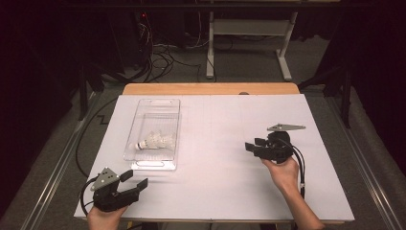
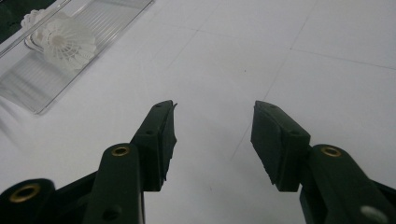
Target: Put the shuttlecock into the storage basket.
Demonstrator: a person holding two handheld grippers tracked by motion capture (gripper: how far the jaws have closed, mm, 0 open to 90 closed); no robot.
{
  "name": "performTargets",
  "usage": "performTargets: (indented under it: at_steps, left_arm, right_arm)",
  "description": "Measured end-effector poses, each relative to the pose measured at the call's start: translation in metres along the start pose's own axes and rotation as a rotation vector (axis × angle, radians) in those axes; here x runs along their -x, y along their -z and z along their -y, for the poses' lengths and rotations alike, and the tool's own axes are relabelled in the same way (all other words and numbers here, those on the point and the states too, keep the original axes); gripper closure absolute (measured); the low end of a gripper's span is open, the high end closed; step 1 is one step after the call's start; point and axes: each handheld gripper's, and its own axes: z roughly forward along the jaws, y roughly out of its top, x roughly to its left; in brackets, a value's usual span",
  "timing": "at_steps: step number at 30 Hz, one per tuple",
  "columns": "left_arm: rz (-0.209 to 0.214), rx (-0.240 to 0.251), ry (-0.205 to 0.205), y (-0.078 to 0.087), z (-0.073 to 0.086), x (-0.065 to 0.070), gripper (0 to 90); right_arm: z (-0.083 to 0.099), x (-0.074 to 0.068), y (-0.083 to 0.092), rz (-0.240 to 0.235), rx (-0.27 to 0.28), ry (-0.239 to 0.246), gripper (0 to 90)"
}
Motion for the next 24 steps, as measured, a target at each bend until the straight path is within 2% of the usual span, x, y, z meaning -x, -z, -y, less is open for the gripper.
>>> performTargets:
  at_steps: [24]
  left_arm:
    - [0.006,0.000,0.005,0.000,0.000,0.000,33.2]
  right_arm:
    - [0.013,0.009,0.013,0.013,0.008,-0.018,49.2]
